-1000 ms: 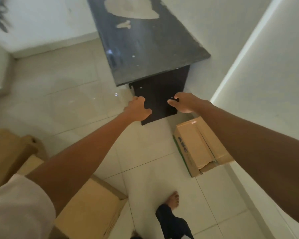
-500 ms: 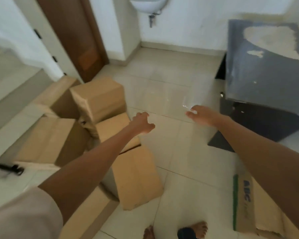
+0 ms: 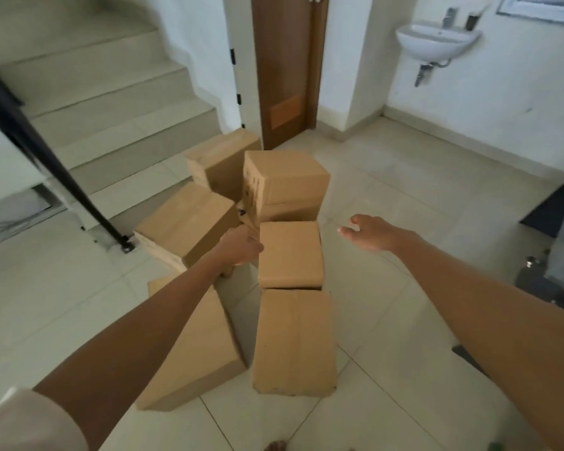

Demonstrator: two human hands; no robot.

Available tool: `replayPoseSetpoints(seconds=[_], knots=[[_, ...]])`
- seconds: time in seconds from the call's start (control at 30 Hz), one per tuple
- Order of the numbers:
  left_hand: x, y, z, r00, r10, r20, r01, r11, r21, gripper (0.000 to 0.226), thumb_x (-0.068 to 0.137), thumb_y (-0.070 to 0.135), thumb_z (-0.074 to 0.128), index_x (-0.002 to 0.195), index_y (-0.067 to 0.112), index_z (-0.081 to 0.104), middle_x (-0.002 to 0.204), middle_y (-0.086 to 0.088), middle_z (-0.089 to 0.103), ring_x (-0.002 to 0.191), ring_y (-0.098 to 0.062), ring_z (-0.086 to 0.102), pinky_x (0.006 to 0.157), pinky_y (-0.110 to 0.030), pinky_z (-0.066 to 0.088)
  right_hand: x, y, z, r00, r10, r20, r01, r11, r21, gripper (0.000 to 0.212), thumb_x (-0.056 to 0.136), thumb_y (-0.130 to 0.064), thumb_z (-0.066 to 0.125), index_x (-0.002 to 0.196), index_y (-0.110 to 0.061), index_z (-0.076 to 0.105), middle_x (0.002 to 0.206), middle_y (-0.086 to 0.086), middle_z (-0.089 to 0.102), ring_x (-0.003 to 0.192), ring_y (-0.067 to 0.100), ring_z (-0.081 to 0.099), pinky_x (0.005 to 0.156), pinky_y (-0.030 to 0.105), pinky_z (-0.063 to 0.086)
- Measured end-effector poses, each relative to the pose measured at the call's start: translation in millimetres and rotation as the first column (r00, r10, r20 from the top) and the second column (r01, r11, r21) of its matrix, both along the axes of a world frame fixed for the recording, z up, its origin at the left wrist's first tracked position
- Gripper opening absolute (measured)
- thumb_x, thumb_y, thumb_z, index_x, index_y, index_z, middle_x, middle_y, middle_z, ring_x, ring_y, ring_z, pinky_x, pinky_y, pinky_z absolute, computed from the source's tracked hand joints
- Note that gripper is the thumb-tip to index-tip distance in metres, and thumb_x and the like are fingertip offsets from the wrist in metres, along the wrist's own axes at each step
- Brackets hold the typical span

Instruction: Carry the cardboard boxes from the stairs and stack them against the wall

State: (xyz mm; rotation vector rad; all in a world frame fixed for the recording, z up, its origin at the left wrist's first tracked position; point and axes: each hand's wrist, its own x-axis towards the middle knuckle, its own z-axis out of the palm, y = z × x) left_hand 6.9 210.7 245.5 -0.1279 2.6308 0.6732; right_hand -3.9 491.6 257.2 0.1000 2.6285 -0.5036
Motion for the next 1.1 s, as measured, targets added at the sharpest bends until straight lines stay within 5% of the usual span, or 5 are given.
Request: replayPoseSetpoints(seconds=[0.2, 0.33, 0.47, 0.67, 1.1], knots=[[29, -30, -6, 0.980, 0.197, -0.012, -0.197, 0.980, 0.005, 0.061, 0.091, 0.037, 0.057, 0.141, 0.007, 0.039, 0.145, -0.012, 0.041, 0.132, -0.029, 0.039, 0.103, -0.035, 0.036, -19, -37, -6, 0.980, 0.200, 0.015, -0.199, 0.980, -0.026, 0.069, 0.098, -0.055, 0.035, 0.151, -0.012, 0.025, 0.157, 0.008, 0.027, 0.142, 0.027, 0.030, 0.112, 0.041, 0.030], [47, -31, -15, 0.954, 0.298, -0.022, -0.298, 0.954, 0.004, 0.017, 0.091, 0.033, 0.058, 0.094, 0.017, 0.053, 0.108, -0.007, 0.049, 0.096, -0.019, 0.043, 0.080, -0.030, 0.039, -22, -49, -12, 0.959, 0.284, 0.014, -0.283, 0.958, -0.044, 0.068, 0.099, -0.052, 0.036, 0.151, -0.011, 0.025, 0.156, 0.009, 0.029, 0.142, 0.028, 0.031, 0.113, 0.042, 0.030], [66, -16, -21, 0.933, 0.357, -0.053, -0.356, 0.934, 0.024, 0.027, 0.093, 0.029, 0.056, 0.073, 0.024, 0.039, 0.097, -0.004, 0.039, 0.088, -0.017, 0.035, 0.071, -0.026, 0.028, -25, -45, -23, 0.938, 0.347, 0.018, -0.346, 0.937, -0.043, 0.067, 0.098, -0.053, 0.037, 0.149, -0.011, 0.029, 0.155, 0.006, 0.033, 0.141, 0.027, 0.033, 0.113, 0.043, 0.031], [86, -7, -49, 0.890, 0.455, 0.030, -0.456, 0.886, 0.083, 0.054, 0.091, 0.030, 0.057, 0.138, 0.006, 0.041, 0.139, -0.014, 0.041, 0.125, -0.030, 0.044, 0.090, -0.033, 0.037, -33, -41, -44, 0.908, 0.411, 0.079, -0.409, 0.912, -0.039, 0.067, 0.097, -0.056, 0.038, 0.148, -0.011, 0.033, 0.152, 0.007, 0.037, 0.138, 0.026, 0.036, 0.111, 0.041, 0.033], [79, -9, -112, 0.822, 0.543, 0.170, -0.561, 0.823, 0.083, 0.056, 0.093, 0.030, 0.055, 0.141, 0.007, 0.038, 0.144, -0.013, 0.039, 0.131, -0.029, 0.038, 0.102, -0.036, 0.036, -81, -66, -98, 0.895, 0.412, 0.171, -0.397, 0.911, -0.116, 0.066, 0.095, -0.061, 0.036, 0.143, -0.017, 0.041, 0.145, 0.005, 0.046, 0.132, 0.025, 0.044, 0.107, 0.045, 0.038]])
